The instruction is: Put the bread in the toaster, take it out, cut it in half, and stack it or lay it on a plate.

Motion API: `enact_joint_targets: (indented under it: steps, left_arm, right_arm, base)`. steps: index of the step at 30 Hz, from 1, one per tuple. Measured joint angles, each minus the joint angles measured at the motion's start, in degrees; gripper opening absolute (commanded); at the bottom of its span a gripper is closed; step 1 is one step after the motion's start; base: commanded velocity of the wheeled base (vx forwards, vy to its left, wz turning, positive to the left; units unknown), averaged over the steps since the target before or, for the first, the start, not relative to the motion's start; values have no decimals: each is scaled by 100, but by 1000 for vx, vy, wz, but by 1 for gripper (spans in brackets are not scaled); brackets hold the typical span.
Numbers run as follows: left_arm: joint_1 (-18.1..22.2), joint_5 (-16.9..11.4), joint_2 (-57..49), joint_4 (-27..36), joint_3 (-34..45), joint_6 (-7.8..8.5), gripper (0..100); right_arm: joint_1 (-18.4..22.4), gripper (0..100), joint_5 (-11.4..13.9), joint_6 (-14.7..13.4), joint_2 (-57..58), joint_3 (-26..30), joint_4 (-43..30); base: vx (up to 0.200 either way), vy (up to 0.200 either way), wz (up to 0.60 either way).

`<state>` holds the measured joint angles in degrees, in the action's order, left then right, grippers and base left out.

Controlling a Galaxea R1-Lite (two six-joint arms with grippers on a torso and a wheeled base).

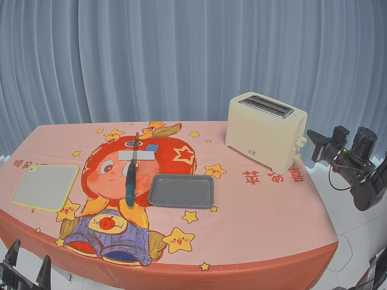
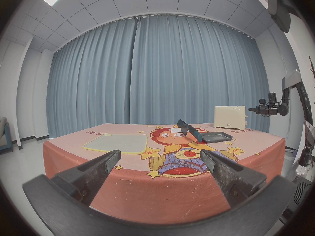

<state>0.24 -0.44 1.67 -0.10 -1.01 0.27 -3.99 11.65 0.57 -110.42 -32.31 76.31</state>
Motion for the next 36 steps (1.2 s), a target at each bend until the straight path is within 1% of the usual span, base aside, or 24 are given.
enact_joint_targets:
  steps: [36]
  left_arm:
    - [0,0,0,0,0,-2,100]
  right_arm:
    - [-119,0,-13,-2,56,54,21]
  base:
    - [0,0,0]
